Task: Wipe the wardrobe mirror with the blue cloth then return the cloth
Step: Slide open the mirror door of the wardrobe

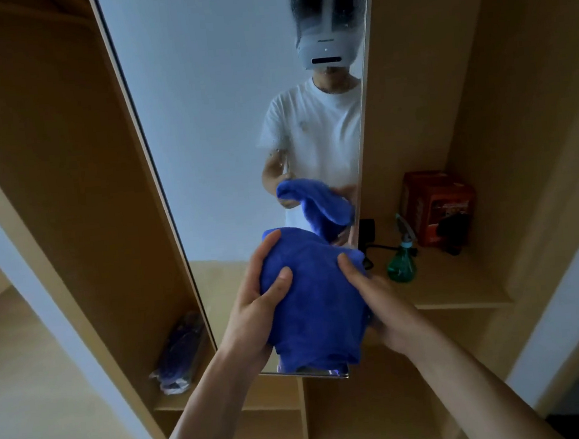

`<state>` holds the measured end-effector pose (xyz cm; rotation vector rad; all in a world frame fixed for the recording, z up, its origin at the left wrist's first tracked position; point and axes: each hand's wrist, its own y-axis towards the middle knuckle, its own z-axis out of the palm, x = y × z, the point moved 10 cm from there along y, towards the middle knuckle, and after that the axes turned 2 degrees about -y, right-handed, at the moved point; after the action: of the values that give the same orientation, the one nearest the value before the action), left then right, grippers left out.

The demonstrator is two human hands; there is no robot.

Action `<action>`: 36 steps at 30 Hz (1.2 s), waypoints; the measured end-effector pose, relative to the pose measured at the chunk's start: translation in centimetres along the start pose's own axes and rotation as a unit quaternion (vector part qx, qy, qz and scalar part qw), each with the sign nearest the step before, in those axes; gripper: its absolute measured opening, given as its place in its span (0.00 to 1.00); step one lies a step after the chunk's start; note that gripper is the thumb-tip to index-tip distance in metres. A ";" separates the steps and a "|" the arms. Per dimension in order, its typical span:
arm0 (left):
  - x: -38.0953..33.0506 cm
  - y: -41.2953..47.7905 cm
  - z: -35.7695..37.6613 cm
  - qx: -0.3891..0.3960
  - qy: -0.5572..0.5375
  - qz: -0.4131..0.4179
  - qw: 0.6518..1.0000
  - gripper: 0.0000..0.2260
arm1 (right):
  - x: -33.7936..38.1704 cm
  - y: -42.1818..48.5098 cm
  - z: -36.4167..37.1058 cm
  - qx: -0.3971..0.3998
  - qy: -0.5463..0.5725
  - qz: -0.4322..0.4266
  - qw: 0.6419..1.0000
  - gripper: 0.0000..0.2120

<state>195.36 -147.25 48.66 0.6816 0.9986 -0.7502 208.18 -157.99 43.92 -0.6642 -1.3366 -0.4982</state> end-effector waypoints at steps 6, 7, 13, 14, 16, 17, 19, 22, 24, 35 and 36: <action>-1.6 -0.6 -1.1 0.004 -0.070 0.003 0.998 0.19 | 0.5 -1.4 4.3 0.086 0.097 0.057 0.990 0.24; -1.8 -0.7 -1.3 0.007 -0.080 -0.001 0.997 0.19 | 0.7 -1.6 4.9 0.090 0.108 0.061 0.988 0.24; -3.5 -0.6 -2.6 0.024 -0.076 -0.009 0.997 0.19 | 1.9 -1.8 7.2 0.090 0.158 0.052 0.982 0.23; -3.6 -0.5 -2.7 0.023 -0.065 -0.011 0.998 0.18 | 2.1 -1.7 7.1 0.090 0.166 0.043 0.981 0.23; -4.2 -0.4 -3.4 0.022 -0.045 -0.009 0.999 0.18 | 2.9 -1.6 7.2 0.081 0.167 0.019 0.982 0.21; -4.5 -0.3 -3.7 0.021 -0.033 -0.004 0.999 0.18 | 3.3 -1.5 7.2 0.073 0.165 0.007 0.984 0.20; -5.2 -0.2 -4.3 0.021 -0.009 0.008 1.000 0.17 | 4.0 -1.5 7.2 0.054 0.163 -0.014 0.985 0.19; -5.9 0.0 -4.7 0.027 0.022 0.022 0.999 0.18 | 4.7 -1.3 7.1 0.033 0.164 -0.032 0.985 0.21; -6.3 0.2 -5.0 0.030 0.038 0.031 0.998 0.19 | 5.1 -1.3 7.1 0.011 0.164 -0.042 0.986 0.23; -6.3 1.0 -5.4 0.039 0.127 0.012 0.991 0.21 | 7.7 -2.9 8.9 -0.002 0.167 -0.100 0.981 0.17; -6.1 0.9 -5.2 0.045 0.112 0.000 0.993 0.22 | 7.6 -3.0 9.1 0.004 0.172 -0.097 0.980 0.17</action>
<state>191.46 -141.21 52.33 0.8585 1.1742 -0.7337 200.97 -153.50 52.78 -0.4186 -1.0775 -0.7306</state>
